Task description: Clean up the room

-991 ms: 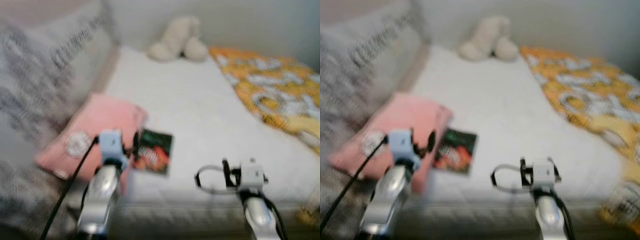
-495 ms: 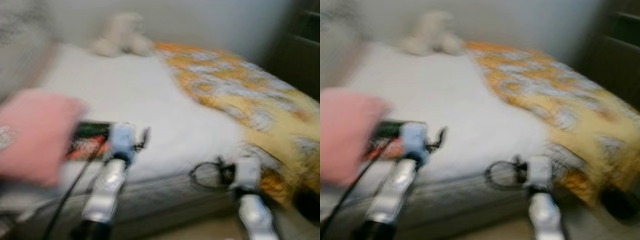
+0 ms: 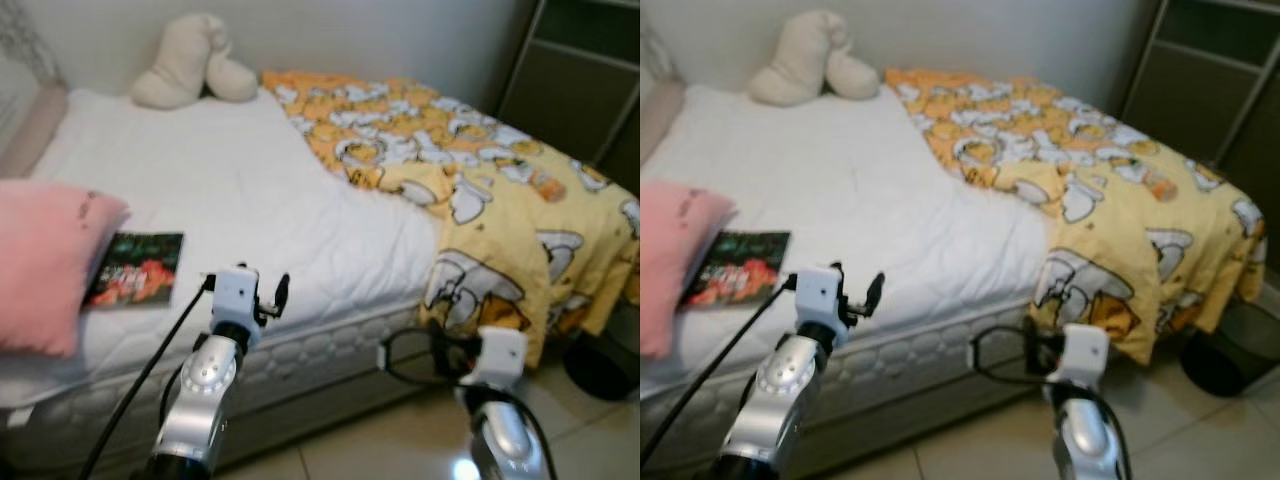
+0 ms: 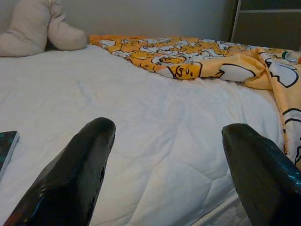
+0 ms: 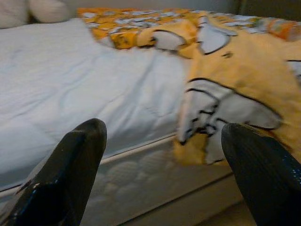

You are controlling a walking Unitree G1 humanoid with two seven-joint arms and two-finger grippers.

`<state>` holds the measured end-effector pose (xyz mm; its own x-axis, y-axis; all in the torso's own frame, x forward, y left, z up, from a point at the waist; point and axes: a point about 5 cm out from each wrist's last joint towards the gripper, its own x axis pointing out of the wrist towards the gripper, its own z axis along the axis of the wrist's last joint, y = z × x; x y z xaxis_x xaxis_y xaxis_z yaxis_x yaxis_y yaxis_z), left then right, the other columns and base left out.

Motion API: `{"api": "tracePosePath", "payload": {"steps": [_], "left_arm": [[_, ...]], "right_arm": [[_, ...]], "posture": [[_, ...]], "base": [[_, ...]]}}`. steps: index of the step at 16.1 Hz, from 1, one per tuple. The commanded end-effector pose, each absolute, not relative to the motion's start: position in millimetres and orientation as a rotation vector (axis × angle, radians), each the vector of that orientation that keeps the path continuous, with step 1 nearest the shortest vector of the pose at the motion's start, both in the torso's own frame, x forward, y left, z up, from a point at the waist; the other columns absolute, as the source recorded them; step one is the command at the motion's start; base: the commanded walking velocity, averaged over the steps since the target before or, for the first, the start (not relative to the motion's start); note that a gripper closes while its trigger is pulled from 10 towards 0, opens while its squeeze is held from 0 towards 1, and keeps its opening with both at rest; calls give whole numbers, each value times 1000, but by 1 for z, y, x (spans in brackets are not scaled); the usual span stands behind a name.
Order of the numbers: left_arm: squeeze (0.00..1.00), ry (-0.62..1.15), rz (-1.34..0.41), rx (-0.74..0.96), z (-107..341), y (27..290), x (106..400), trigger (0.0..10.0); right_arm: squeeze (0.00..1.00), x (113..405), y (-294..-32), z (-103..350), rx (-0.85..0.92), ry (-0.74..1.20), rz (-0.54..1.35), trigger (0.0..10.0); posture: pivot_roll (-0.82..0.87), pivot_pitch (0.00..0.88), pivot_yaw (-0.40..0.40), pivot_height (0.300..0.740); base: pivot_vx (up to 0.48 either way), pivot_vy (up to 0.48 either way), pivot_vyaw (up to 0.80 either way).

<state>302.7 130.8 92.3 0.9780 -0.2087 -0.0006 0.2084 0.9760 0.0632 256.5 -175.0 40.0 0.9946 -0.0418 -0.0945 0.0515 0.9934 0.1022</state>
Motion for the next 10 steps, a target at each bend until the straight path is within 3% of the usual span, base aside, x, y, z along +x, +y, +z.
{"api": "tracePosePath", "payload": {"steps": [1,3,10], "left_arm": [[0,-46,-243,56,100,125,304,10000],[0,-64,-275,71,100,123,302,10000],[0,-70,-299,69,99,121,302,10000]], "right_arm": [[0,261,-176,43,83,87,-40,10000],[0,265,-174,45,54,86,-29,10000],[0,261,-175,39,30,112,-12,10000]], "posture": [[149,0,-25,665],[149,0,-24,665],[148,0,-30,665]], "base": [[382,-289,0],[384,-283,0],[383,-287,-628]]}}
